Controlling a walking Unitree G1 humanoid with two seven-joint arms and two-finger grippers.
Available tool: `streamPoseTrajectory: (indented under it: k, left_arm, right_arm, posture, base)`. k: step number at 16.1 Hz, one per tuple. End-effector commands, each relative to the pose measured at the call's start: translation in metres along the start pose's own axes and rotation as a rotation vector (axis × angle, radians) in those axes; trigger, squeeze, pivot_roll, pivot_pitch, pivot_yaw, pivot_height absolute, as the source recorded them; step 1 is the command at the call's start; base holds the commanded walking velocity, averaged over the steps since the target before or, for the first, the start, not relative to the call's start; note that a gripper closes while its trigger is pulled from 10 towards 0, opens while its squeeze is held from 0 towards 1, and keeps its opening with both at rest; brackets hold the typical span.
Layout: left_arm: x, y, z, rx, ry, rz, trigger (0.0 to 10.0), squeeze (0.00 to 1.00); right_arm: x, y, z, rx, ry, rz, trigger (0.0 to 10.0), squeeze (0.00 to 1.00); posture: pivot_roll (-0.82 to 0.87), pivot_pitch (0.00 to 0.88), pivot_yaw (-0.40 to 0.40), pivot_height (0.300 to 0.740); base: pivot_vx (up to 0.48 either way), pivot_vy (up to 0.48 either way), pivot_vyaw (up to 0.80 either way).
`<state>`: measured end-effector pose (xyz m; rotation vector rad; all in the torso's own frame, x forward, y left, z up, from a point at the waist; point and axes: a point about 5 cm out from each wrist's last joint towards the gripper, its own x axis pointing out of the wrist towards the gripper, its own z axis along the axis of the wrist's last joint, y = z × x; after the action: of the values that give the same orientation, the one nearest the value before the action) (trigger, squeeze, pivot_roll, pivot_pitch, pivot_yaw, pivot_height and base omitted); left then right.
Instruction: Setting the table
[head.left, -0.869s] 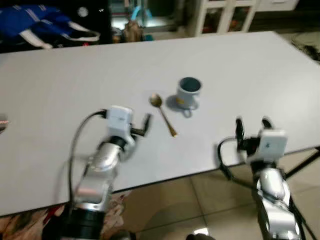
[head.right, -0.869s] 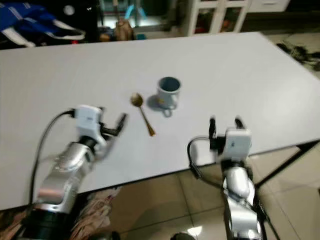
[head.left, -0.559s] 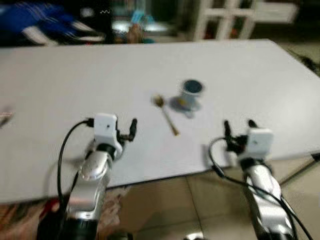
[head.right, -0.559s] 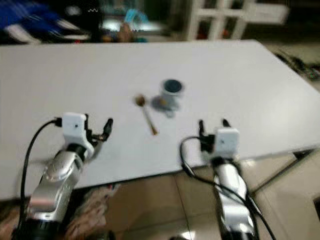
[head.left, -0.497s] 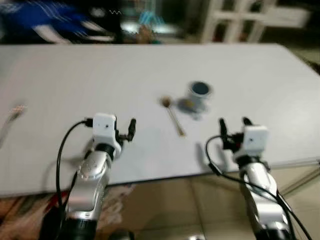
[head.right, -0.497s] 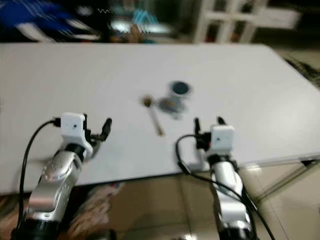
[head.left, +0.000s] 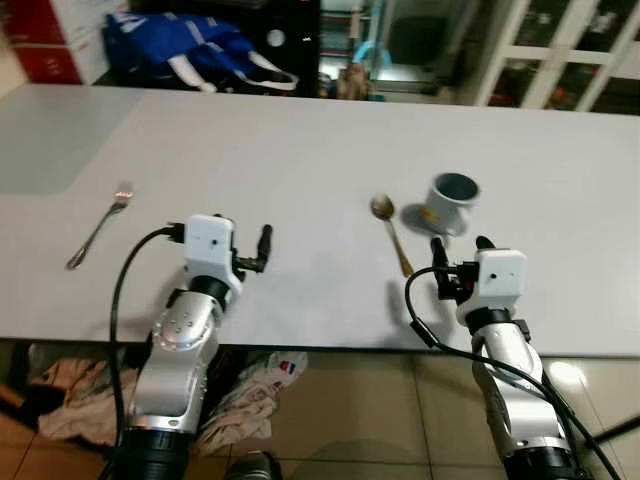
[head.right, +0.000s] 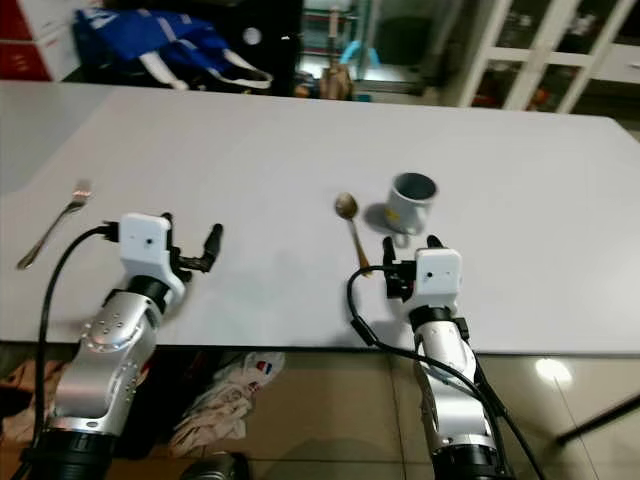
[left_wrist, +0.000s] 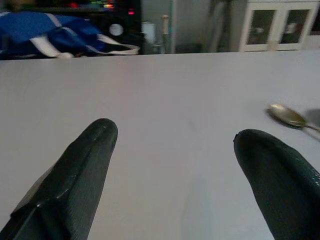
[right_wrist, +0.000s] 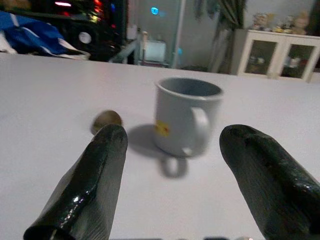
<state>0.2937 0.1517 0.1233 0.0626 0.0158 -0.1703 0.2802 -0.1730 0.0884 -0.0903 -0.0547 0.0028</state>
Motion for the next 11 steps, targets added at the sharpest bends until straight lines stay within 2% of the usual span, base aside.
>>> streamPoseTrajectory:
  k: [1,7,8,9,10,11]
  left_arm:
    - [0.002,-0.005,-0.002,0.009,0.011,-0.018,10.0,0.00]
    - [0.003,-0.011,-0.004,-0.012,0.010,-0.027,10.0,0.00]
    - [0.003,-0.010,-0.004,-0.013,0.013,-0.027,10.0,0.00]
    - [0.004,-0.009,-0.004,-0.014,0.015,-0.027,10.0,0.00]
    - [0.004,-0.009,-0.003,-0.013,0.017,-0.026,10.0,0.00]
    - [0.005,-0.007,-0.003,-0.013,0.017,-0.022,10.0,0.00]
  right_arm:
    - [-0.002,-0.003,-0.003,0.000,0.018,-0.011,10.0,0.00]
    - [-0.006,-0.005,-0.007,0.000,0.032,-0.018,10.0,0.00]
    - [-0.006,-0.008,-0.004,0.097,0.021,-0.050,10.0,0.00]
    - [-0.006,-0.020,0.006,0.248,-0.022,-0.130,10.0,0.00]
    - [-0.004,-0.025,0.012,0.292,-0.042,-0.149,10.0,0.00]
    - [-0.001,-0.032,0.019,0.293,-0.068,-0.163,10.0,0.00]
  posture:
    - [0.06,0.000,-0.004,0.740]
    - [0.05,0.000,0.003,0.740]
    - [0.05,0.000,0.004,0.740]
    - [0.05,0.000,0.005,0.740]
    - [0.05,0.000,0.006,0.740]
    - [0.05,0.000,0.008,0.740]
  base:
    - [0.000,0.469,0.00]
    - [0.000,0.478,0.00]
    - [0.000,0.480,0.00]
    - [0.000,0.480,0.00]
    - [0.000,0.480,0.00]
    - [0.000,0.480,0.00]
